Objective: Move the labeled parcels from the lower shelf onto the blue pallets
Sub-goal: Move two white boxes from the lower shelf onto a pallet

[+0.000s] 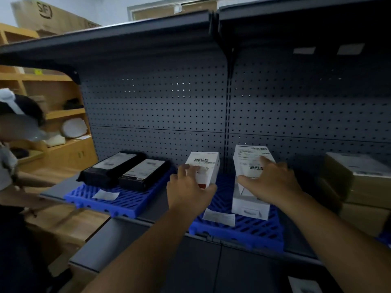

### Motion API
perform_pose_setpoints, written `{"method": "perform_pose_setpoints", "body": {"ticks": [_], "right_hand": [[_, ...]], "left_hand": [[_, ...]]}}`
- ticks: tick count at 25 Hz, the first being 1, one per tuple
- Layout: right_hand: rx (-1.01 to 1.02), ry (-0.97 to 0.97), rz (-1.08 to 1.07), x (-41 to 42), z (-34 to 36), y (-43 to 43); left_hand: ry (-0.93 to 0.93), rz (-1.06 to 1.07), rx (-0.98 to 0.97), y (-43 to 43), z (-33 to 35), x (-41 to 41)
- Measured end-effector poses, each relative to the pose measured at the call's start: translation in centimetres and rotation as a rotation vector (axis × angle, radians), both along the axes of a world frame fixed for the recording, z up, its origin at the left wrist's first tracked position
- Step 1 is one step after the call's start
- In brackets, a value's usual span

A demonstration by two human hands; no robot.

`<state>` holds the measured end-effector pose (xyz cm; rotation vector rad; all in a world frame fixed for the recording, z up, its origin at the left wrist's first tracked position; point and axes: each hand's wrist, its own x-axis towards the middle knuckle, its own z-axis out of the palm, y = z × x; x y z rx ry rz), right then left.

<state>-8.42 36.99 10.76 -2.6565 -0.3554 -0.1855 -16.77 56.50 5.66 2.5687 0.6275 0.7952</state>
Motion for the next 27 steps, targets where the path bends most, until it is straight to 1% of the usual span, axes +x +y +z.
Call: {"method": "perform_pose_setpoints", "body": {"ticks": [3, 7, 10, 18, 27], "right_hand": [[0.018, 0.038, -0.039, 0.8, -0.8, 0.3], [-0.025, 0.08, -0.074, 1.4, -1.4, 1.4], [-0.037, 0.088, -0.087, 1.5, -1.5, 2.1], [-0.086, 0.091, -0.132, 1.1, -2.1, 3.5], [-0.121, 0.113, -0.147, 1.7, -2.4, 3.7]], "left_hand": [[0.044, -0.003, 0.028, 0.3, -0.2, 2.4], [0.057, -0.026, 0.03, 1.3, -0.7, 4.3], [0.125, -0.033, 0.044, 1.7, -0.6, 5.2], [0.172, -0.054, 0.045, 2.2, -2.4, 5.4], [0.222, -0.072, 0.104, 3.0, -3.7, 6.1]]}}
